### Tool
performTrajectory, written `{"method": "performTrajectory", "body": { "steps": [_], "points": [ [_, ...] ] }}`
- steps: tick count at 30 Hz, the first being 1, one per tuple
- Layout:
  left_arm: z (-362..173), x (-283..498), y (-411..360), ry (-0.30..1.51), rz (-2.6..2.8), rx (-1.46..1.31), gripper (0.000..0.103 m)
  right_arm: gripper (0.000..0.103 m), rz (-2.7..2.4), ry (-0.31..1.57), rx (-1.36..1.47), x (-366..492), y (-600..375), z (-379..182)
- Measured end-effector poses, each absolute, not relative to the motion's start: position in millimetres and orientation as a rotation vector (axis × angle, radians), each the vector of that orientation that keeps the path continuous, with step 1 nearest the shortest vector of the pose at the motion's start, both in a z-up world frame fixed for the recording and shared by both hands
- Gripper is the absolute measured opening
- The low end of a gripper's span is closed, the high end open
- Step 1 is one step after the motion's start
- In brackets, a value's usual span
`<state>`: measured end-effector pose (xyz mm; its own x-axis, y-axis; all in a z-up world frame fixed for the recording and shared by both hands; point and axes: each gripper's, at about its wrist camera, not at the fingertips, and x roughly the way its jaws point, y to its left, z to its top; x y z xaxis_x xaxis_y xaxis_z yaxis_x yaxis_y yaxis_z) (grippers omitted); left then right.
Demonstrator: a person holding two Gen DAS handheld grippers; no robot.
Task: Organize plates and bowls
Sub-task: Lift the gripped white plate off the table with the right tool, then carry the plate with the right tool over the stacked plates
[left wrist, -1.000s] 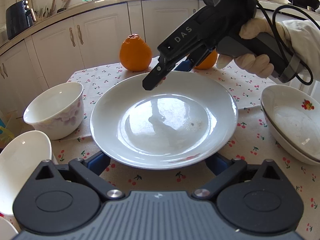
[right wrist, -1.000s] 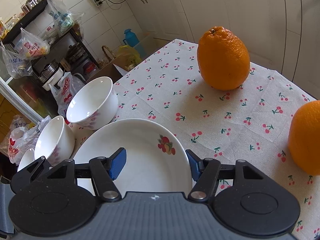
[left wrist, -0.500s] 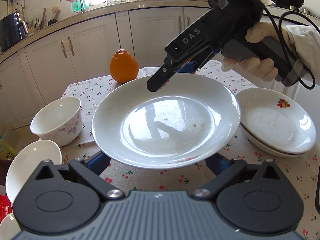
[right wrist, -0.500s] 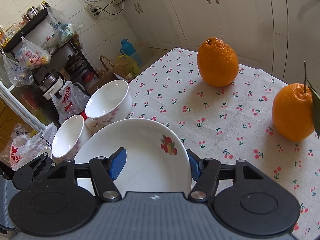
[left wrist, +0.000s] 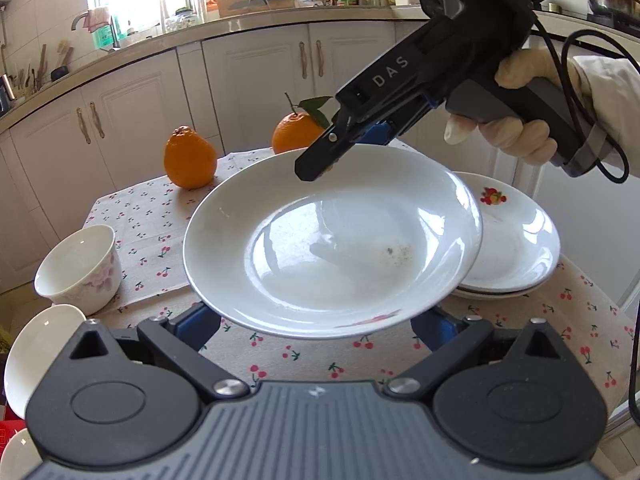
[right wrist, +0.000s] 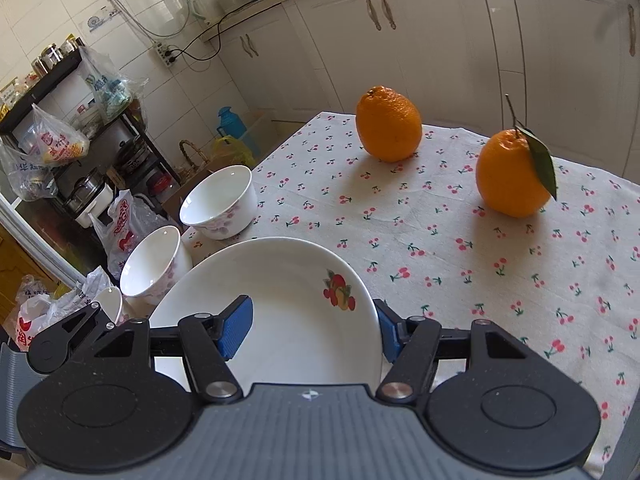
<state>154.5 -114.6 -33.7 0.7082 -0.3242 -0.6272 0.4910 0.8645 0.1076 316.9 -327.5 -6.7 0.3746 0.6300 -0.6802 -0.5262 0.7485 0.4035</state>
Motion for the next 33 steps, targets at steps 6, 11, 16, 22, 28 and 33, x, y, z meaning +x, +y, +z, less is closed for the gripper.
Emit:
{"method": "performTrajectory", "body": {
  "steps": [6,11,16,22,28,33],
  "points": [
    [-34.1,146.7,-131.9,0.638,-0.531,0.302,0.1,0.07,0.677,0.91,0.155,289.9,-355.6,-6.8],
    [-37.5,142.2,-147.9,0.643,-0.592,0.328,0.1,0.07,0.623,0.908,0.183,272.0,-380.3,-9.9],
    [-40.9,140.1,-164.3,0.645,-0.643,0.35,0.1,0.07,0.568,0.91,0.212,258.4,-402.0,-15.0],
    [-46.7,140.1,-179.0,0.658,-0.688,0.365,0.1,0.07,0.523,0.911,0.244,245.3,-423.2,-22.6],
    [-50.3,139.6,-190.6,0.654,-0.708,0.385,0.1,0.07,0.494,0.918,0.272,237.8,-438.9,-30.9],
    [-51.0,142.4,-196.6,0.654,-0.716,0.39,0.1,0.07,0.477,0.922,0.281,236.4,-446.1,-34.6]
  ]
}}
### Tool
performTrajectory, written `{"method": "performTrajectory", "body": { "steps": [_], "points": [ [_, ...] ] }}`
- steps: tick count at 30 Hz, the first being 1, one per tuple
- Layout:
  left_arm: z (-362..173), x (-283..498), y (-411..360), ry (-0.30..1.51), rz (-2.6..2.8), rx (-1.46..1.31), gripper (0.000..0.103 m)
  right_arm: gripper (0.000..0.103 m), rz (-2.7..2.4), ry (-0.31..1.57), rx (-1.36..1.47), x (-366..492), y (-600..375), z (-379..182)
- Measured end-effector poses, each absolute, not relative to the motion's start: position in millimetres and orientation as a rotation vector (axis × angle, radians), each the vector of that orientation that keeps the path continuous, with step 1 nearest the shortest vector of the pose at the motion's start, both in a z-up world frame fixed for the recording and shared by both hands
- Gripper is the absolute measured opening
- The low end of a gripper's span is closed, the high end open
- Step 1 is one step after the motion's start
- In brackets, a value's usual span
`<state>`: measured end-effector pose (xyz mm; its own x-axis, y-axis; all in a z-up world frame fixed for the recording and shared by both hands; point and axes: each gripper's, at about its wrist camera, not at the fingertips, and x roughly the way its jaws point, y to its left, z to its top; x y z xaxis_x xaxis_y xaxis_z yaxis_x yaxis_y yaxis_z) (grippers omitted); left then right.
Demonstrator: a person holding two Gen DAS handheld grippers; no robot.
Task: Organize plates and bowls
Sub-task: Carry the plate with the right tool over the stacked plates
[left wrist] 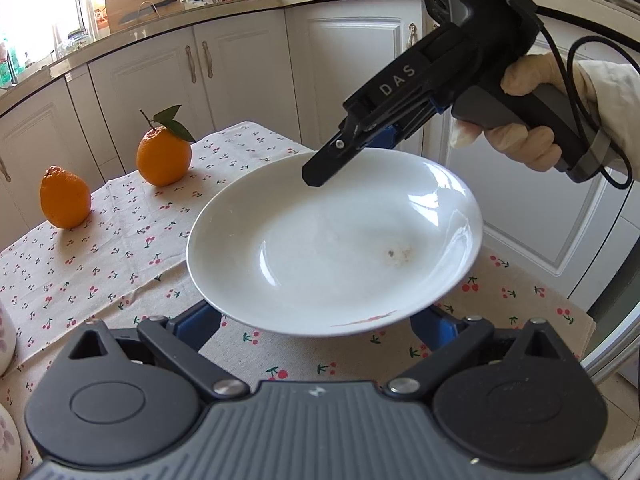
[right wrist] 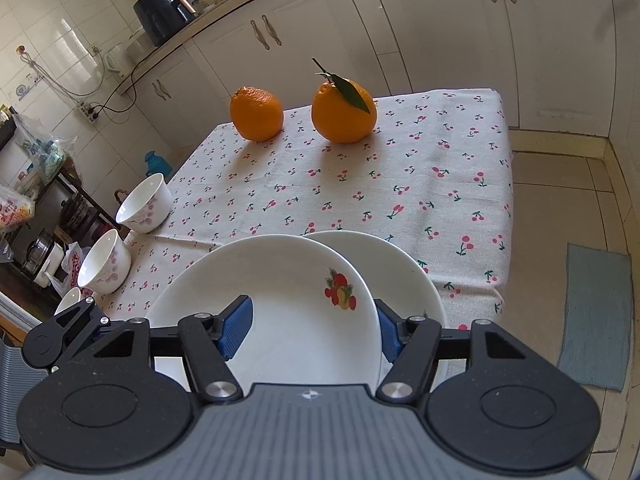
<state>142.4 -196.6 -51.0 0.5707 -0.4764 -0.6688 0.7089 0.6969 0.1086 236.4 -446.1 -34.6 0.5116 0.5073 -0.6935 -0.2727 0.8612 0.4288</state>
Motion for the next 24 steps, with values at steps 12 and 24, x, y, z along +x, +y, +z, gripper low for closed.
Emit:
{"method": "performTrajectory", "body": {
  "steps": [12,24],
  "points": [
    [-56.3,149.4,-204.3,0.66,-0.737,0.394,0.1,0.07,0.43,0.933,0.288,227.6,-461.4,-39.1],
    [-57.6,153.4,-206.9,0.643,-0.772,0.381,0.102,0.07,0.382,0.929,0.275,219.8,-469.8,-33.5]
  ]
}}
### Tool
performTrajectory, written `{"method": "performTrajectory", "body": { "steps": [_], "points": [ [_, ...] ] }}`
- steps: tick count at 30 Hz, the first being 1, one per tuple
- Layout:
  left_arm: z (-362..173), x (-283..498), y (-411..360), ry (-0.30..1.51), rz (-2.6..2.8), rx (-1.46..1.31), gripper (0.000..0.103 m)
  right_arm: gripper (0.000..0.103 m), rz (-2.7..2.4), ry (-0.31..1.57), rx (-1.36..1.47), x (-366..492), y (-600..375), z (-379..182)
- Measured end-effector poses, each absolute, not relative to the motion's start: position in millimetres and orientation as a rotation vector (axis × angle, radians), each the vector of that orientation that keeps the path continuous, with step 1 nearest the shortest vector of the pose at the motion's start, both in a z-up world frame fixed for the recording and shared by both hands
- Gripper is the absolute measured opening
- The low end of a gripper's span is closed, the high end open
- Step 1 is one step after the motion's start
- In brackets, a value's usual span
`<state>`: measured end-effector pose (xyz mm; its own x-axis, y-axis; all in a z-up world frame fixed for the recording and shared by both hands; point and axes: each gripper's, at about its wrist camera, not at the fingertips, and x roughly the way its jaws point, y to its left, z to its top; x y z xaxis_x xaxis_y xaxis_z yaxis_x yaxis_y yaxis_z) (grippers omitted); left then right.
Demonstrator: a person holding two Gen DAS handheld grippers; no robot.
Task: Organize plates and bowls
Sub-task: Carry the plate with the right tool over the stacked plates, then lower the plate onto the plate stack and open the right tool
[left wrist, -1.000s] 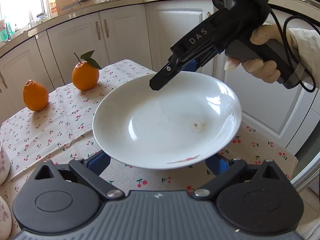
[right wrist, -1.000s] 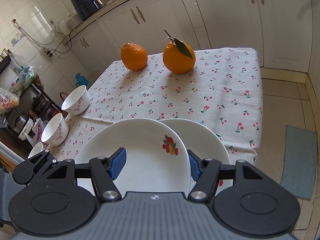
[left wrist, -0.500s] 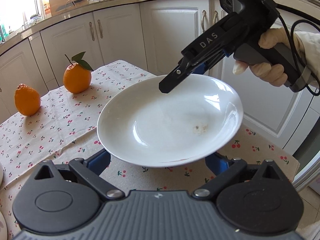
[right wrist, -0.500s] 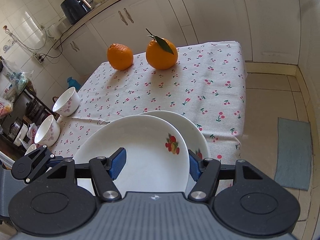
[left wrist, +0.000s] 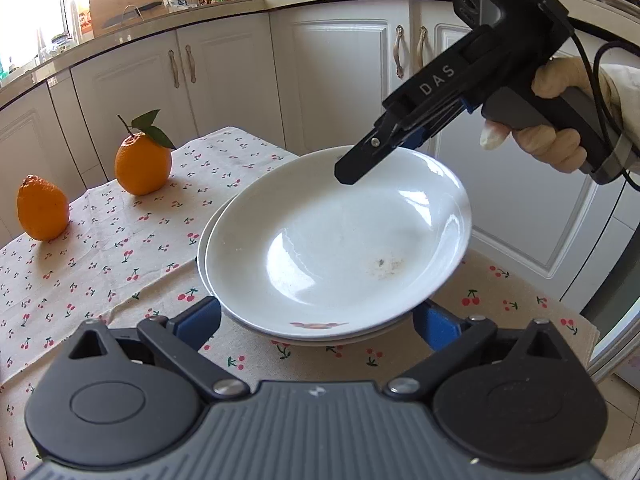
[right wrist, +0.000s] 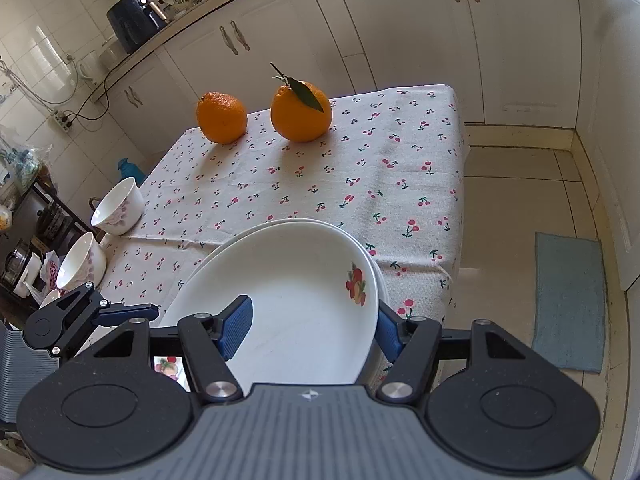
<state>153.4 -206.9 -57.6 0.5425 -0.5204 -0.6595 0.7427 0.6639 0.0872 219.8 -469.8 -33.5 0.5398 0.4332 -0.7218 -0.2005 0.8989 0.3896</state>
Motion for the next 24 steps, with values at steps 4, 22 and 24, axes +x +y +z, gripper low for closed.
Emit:
{"method": "performTrajectory", "body": {
  "steps": [4,22,24],
  "points": [
    [-58.4,152.6,-206.8,0.643,-0.774,0.377,0.103,0.07,0.368,0.929,0.261,217.4,-469.4,-32.1],
    [-53.5,148.4,-193.2,0.628,-0.752,0.377,0.101,0.079,0.286,0.952,0.141,216.8,-452.3,-29.7],
    [-52.4,148.0,-190.5,0.626,-0.75,0.371,0.101,0.087,0.277,0.932,0.125,213.4,-448.5,-25.0]
  ]
}}
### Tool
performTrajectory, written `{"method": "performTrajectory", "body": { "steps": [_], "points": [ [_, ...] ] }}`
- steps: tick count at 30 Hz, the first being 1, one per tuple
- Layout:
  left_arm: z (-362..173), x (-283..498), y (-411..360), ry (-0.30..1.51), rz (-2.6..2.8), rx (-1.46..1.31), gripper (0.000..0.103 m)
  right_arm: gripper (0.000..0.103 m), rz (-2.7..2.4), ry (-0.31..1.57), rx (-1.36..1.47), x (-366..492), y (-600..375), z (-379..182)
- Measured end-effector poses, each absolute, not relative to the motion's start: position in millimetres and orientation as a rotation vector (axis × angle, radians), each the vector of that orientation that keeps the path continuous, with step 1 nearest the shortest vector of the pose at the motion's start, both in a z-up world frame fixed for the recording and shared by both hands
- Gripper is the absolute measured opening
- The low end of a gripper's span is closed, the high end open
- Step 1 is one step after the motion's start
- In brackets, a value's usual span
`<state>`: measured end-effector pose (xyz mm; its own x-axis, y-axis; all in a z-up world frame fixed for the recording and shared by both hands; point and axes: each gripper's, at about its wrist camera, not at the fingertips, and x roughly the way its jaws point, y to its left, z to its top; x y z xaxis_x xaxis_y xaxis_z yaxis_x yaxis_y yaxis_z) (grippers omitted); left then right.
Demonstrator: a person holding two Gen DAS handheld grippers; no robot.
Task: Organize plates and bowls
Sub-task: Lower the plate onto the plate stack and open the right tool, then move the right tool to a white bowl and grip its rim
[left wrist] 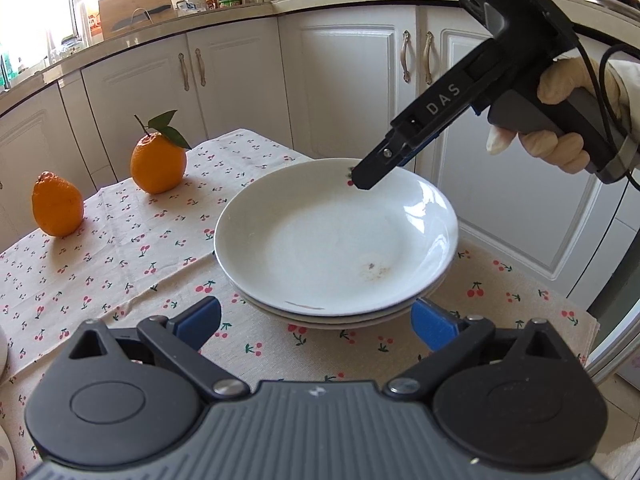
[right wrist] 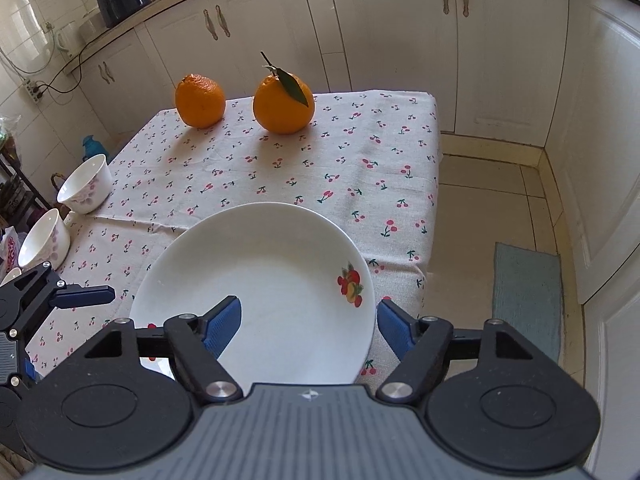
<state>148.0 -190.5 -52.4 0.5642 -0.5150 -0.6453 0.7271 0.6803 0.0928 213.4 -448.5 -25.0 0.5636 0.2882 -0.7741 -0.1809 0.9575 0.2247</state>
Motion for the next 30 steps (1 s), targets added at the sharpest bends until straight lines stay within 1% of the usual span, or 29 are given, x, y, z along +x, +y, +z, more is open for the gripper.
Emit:
{"method": "performTrajectory", "body": {
  "steps": [1,4,15,24,30],
  "points": [
    [-51.5,147.5,-188.6,0.624,-0.75,0.365,0.101,0.095,0.269,0.918,0.114,211.0,-445.8,-22.1],
    [-47.5,145.7,-182.1,0.617,-0.748,0.341,0.101,0.103,0.259,0.858,0.077,200.6,-433.0,-11.0],
    [-22.2,122.7,-137.3,0.545,-0.671,0.281,0.101,0.103,0.277,0.691,-0.088,159.0,-350.1,22.6],
    [-8.6,90.9,-73.0,0.513,-0.521,0.249,0.101,0.103,0.342,0.638,-0.185,142.8,-266.0,32.4],
    [-8.5,70.8,-26.9,0.505,-0.402,0.254,0.101,0.103,0.397,0.614,-0.187,135.9,-212.8,29.0]
  ]
}}
